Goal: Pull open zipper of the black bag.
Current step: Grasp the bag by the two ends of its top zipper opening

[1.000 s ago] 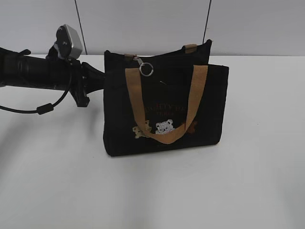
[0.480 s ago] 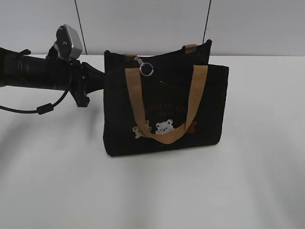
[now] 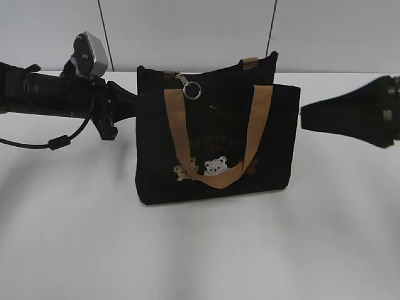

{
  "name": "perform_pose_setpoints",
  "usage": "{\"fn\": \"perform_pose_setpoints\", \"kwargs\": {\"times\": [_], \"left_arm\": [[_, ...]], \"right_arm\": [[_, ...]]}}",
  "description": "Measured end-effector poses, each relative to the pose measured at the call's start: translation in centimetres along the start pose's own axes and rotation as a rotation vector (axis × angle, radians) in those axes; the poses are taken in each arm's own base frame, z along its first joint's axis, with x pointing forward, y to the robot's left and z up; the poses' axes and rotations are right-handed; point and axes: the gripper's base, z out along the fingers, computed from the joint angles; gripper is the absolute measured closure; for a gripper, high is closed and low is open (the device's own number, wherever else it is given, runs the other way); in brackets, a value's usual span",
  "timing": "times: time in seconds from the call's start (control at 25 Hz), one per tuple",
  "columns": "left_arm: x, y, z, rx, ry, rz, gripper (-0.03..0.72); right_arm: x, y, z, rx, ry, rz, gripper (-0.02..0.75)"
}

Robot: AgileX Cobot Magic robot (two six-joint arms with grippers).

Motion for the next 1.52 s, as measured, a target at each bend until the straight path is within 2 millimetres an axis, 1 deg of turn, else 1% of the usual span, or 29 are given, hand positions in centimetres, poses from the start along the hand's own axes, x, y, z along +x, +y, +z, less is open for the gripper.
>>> {"fn": "perform_pose_setpoints", "kwargs": {"times": [0.12,0.2,0.32,0.44,0.52,0.56,0.68,0.76,0.88,1.0,1.08,1.28,1.52], "left_arm": [[0.0,0.0,0.0,0.000,0.000,0.000,0.669],[0.0,0.0,0.0,0.000,0.000,0.000,0.669],[0.0,0.0,0.0,0.000,0.000,0.000,0.669],[0.0,0.0,0.0,0.001,-0.001,0.000,0.669],[0.0,0.0,0.0,0.002,-0.003,0.000,0.669],[0.0,0.0,0.0,0.003,-0.005,0.000,0.669],[-0.1,-0.1,0.0,0.006,-0.009,0.000,0.669],[-0.1,-0.1,0.0,0.006,-0.009,0.000,0.669],[-0.1,-0.1,0.0,0.006,-0.009,0.000,0.669],[-0.1,-0.1,0.0,0.007,-0.010,0.000,0.669],[-0.1,-0.1,0.0,0.007,-0.010,0.000,0.669],[-0.1,-0.1,0.0,0.008,-0.011,0.000,0.669],[-0.1,-0.1,0.0,0.008,-0.011,0.000,0.669]], "right_arm": [[-2.2,-0.9,2.5,-0.123,0.040,-0.123,0.391],[-3.8,-1.4,3.8,-0.181,0.033,-0.213,0.393],[-5.9,-2.2,5.4,-0.232,0.012,-0.279,0.396],[-7.8,-3.1,6.8,-0.246,-0.003,-0.319,0.396],[-9.0,-3.2,7.9,-0.256,0.002,-0.373,0.396],[-9.4,-3.0,8.5,-0.265,0.017,-0.409,0.396],[-10.4,-1.6,10.8,-0.312,0.063,-0.518,0.396],[-10.6,-0.8,12.5,-0.332,0.100,-0.558,0.396],[-10.7,-0.1,14.7,-0.346,0.150,-0.602,0.396],[-10.3,0.0,16.7,-0.366,0.208,-0.622,0.396],[-9.8,-0.5,17.9,-0.360,0.235,-0.614,0.396],[-9.1,-1.9,19.4,-0.302,0.269,-0.609,0.396],[-9.1,-2.5,19.9,-0.259,0.256,-0.607,0.396]]}}
